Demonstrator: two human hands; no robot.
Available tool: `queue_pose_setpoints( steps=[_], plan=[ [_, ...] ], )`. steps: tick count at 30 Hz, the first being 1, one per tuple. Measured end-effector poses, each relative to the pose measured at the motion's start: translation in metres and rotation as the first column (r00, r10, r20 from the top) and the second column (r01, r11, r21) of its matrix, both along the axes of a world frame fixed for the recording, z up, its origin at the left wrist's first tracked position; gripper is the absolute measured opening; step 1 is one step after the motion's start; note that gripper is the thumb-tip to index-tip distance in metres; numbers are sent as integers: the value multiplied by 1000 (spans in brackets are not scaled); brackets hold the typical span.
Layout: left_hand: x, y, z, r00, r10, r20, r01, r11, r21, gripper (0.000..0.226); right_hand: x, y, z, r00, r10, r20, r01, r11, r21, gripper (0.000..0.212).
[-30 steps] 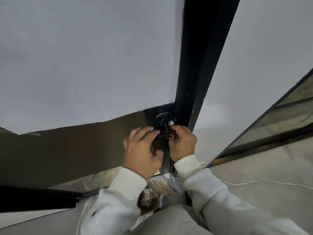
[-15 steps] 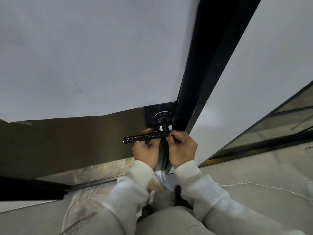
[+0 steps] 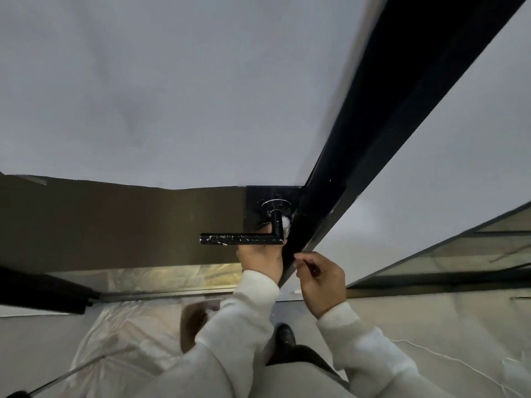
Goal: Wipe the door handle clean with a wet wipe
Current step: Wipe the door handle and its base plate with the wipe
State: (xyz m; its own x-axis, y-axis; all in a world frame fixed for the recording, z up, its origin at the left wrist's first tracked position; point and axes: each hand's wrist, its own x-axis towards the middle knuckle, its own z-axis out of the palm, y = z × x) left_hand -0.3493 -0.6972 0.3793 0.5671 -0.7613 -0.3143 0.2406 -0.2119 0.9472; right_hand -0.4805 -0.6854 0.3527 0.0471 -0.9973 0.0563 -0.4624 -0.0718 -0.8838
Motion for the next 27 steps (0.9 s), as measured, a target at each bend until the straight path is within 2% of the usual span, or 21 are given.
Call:
queue_pose_setpoints(
  steps=[3,4,6,8,9,11,15,16,19,22,24,27],
  plan=[
    [-22,-7,4,985,149,-90,-145,988,46,10,-10,-6,-3,994,89,-65,-85,995,59,26],
    [-27,-7,1,980,185,-77,-182,983,35,18,-12,-8,-2,991,115,-73,-110,991,73,27],
    [-32,-5,-4,985,168,-38,-167,986,29,39,-16,-12,-3,987,144,-73,-137,986,93,29],
    [-38,-3,-5,992,121,-41,-121,993,14,45,-18,-17,-6,984,163,-74,-154,981,118,29],
    [-40,-3,-4,989,122,-82,-122,993,6,39,-17,-19,-8,981,178,-75,-168,978,126,30],
    [-43,-6,-1,954,129,-270,-141,990,-24,17,-15,-23,-12,976,204,-77,-192,971,140,31],
    [-34,-8,5,890,72,-451,-107,993,-53,15,-7,-27,-22,959,270,-81,-257,956,145,22],
    [-32,-8,5,859,49,-510,-97,993,-67,13,-5,-27,-23,957,277,-90,-264,955,136,22],
    [-27,-6,2,733,-8,-680,-60,995,-76,20,-1,-28,-17,961,263,-89,-250,959,129,41],
    [-15,-3,-5,638,-1,-770,-97,992,-81,28,2,-28,-11,962,272,-34,-265,954,143,30],
    [-3,0,-4,684,24,-729,-107,992,-68,30,3,-27,-4,961,278,-2,-274,948,163,17],
    [11,4,-8,736,13,-677,-81,994,-68,22,5,-26,3,960,279,-7,-274,948,160,24]
  ],
)
